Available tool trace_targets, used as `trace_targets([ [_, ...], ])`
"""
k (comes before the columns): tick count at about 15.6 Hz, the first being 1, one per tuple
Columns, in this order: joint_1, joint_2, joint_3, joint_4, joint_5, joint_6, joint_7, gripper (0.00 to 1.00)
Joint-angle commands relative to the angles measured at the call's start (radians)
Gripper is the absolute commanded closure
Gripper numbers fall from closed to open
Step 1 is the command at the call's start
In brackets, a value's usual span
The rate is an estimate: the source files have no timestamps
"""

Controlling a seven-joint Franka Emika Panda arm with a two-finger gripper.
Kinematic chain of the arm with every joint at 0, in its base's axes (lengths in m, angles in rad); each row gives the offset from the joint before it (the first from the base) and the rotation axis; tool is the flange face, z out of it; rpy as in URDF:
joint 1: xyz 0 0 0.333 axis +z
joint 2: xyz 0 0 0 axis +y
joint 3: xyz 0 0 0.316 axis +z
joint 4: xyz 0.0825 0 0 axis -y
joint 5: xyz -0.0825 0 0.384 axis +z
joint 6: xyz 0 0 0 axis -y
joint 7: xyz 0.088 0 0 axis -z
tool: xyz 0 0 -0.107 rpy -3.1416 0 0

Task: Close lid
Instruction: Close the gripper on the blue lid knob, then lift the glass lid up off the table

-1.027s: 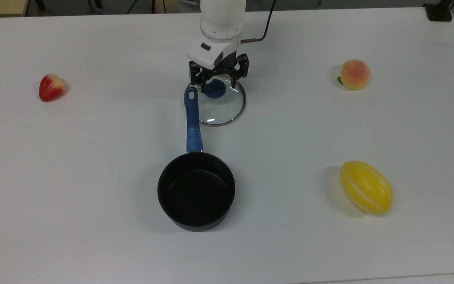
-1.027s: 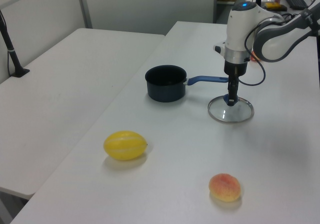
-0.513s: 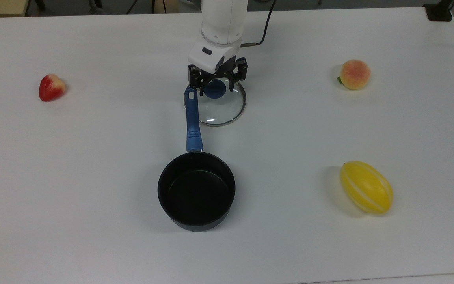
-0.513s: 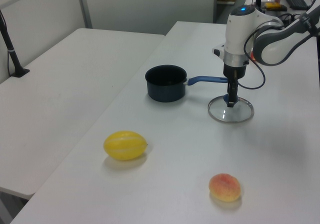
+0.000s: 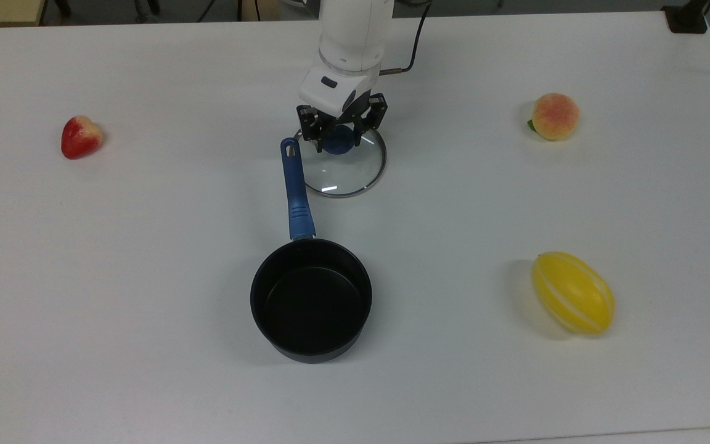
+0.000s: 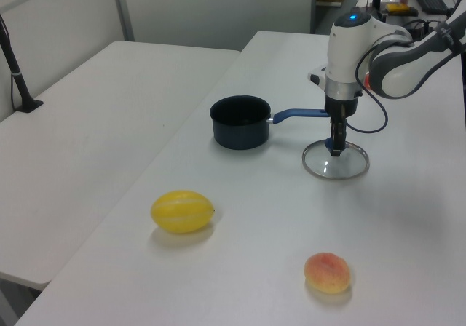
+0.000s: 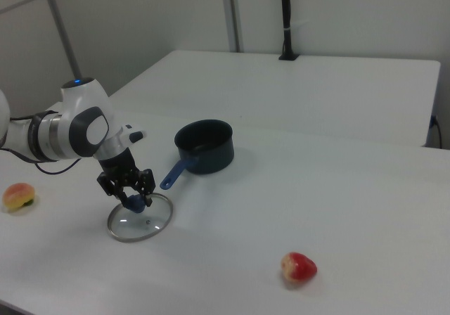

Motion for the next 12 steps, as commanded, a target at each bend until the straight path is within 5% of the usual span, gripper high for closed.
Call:
trace_targets([
  [1,0.003,0.002,0.008,-0.006,-0.021,0.007,0.022,0.87],
  [7,-0.003,-0.024,0.044,0.0,-0.019,-0.052,0.027,0.88],
  [12,-0.003,-0.033,0.082,0.11,0.004,-0.205,0.033,0.89],
])
